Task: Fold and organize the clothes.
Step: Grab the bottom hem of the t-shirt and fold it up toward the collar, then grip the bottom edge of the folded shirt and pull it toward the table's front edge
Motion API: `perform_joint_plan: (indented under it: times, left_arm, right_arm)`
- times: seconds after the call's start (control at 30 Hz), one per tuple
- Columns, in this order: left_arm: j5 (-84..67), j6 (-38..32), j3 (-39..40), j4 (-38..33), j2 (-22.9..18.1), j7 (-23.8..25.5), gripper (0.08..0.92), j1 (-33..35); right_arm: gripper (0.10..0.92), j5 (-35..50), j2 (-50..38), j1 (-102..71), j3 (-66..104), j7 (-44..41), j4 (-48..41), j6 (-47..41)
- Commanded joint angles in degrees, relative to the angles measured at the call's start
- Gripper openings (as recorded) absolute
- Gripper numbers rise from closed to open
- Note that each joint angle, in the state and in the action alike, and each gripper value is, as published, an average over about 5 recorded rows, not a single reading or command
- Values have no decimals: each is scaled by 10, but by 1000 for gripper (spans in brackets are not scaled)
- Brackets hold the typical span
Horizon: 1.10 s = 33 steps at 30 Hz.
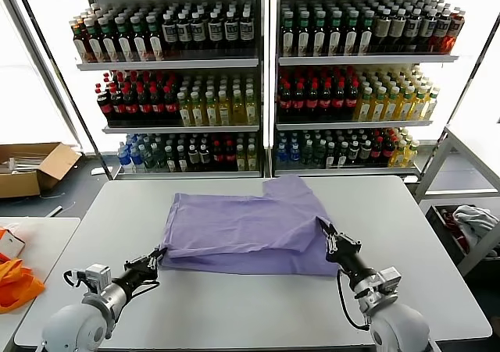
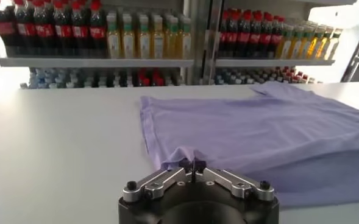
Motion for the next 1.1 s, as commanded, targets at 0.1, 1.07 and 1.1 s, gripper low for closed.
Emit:
perform_joint_plan:
  times: [0.1,1.07,1.1]
  left_arm:
    - [-17,4,22,79,7,-2,235,-81]
    - [35,1,0,5,-19,-15,823,30]
    - [34,1,1,8,-19,-15,823,27]
  right_arm:
    - [285,-17,-3,83,-39,2,-87,-28]
    - [823,-50,31,-189,41,154,130,-157]
    - [815,-48,34,-183,36,159,124,-165]
